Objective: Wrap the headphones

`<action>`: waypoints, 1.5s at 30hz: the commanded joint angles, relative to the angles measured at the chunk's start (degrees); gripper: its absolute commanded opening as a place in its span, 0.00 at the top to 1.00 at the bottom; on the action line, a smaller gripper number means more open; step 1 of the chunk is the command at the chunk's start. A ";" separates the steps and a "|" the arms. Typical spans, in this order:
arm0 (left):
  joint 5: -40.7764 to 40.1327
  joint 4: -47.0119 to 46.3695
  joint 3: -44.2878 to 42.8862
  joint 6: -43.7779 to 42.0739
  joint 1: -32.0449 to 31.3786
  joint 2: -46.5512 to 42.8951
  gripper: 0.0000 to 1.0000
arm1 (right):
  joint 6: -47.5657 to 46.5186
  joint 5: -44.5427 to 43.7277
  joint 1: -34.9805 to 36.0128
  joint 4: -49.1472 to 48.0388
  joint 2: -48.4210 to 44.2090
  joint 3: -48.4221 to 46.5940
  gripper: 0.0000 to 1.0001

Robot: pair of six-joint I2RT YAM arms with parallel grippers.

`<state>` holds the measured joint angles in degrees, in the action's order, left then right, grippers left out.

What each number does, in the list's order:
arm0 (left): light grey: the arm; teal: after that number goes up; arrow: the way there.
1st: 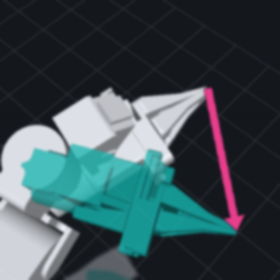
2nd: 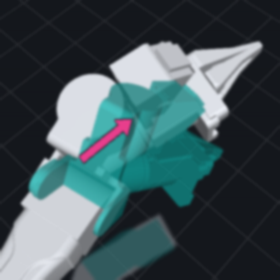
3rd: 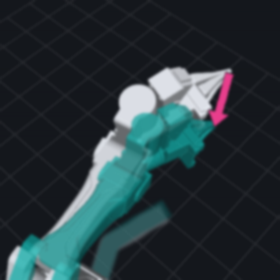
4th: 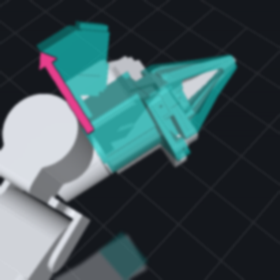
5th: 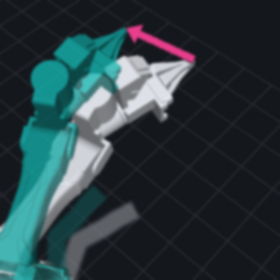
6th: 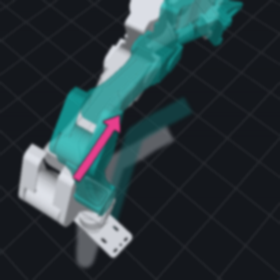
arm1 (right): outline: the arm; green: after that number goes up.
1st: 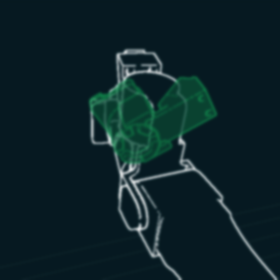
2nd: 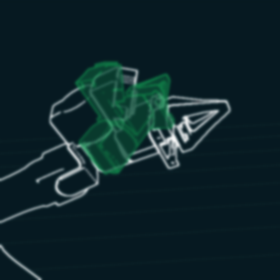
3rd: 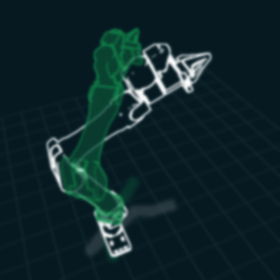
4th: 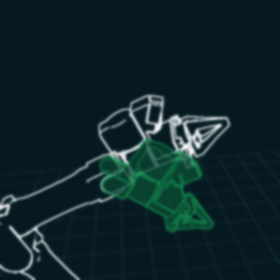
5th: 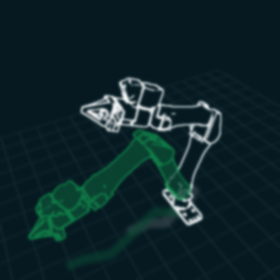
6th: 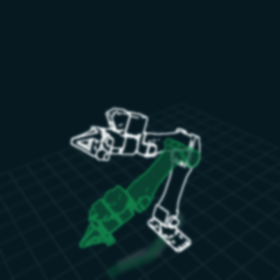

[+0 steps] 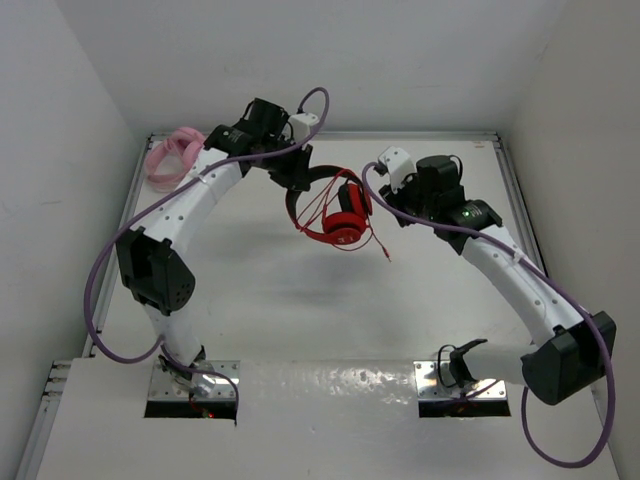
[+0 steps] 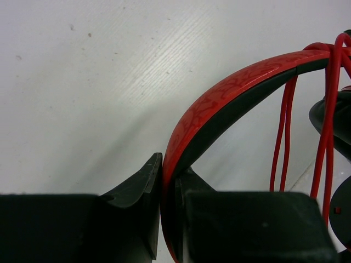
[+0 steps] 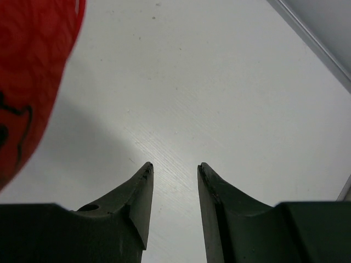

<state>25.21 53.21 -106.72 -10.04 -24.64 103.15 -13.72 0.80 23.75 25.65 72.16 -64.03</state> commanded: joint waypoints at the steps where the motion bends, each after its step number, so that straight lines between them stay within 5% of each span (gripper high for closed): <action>1: -0.85 -3.11 -3.67 -0.06 0.65 -1.20 1.00 | 1.23 -2.03 -0.98 -2.09 -2.20 1.01 0.62; 12: -10.61 -7.15 -0.60 -0.42 3.63 -1.46 1.00 | 2.11 -9.14 -2.39 -2.71 -3.08 2.24 0.62; 27: -13.34 -15.59 13.89 0.99 14.18 -4.10 1.00 | 6.33 -11.17 -2.65 -5.08 -6.33 9.27 0.62; 40: -8.33 -18.67 17.43 2.74 13.48 -2.35 1.00 | 7.74 -11.96 -2.83 -4.82 -7.74 9.89 0.62; 45: -14.13 -19.81 13.74 4.77 4.72 0.55 1.00 | 16.16 -18.45 -3.62 -1.58 -8.00 5.68 0.63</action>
<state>10.90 38.35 -88.64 -8.25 -13.82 103.46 -3.77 -12.80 20.91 23.33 65.67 -54.15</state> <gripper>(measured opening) 0.097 0.379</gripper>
